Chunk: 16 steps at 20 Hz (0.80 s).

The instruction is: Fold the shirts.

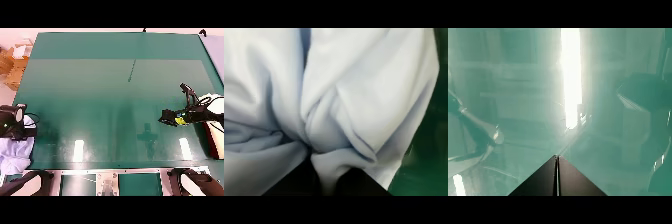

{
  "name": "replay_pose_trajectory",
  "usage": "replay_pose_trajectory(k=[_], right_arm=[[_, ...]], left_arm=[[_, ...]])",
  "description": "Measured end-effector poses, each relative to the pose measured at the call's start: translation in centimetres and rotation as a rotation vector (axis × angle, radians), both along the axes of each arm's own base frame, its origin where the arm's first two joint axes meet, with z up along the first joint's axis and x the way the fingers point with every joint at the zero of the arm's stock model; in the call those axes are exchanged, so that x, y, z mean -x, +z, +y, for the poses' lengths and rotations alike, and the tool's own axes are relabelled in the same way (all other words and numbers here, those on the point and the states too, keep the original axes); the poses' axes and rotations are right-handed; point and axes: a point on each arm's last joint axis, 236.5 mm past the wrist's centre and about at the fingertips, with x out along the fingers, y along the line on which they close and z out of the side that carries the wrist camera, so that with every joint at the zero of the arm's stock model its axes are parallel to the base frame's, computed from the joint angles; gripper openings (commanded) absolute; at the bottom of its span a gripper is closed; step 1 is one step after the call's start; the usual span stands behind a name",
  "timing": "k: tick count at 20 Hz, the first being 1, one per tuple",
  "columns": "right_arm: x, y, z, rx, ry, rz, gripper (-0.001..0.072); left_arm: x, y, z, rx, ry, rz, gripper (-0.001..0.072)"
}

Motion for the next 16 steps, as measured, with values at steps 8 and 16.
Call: replay_pose_trajectory(k=[8,16], right_arm=[[0.0,0.0,0.0,0.0,-0.001,-0.001,0.0021],[-0.1,0.0,0.0,0.0,-0.002,-0.003,0.0021]], left_arm=[[-11.6,12.9,-10.1,0.267,-0.147,-0.339,0.002],[-14.2,23.6,-35.5,0.816,-0.535,-0.586,0.0145]])
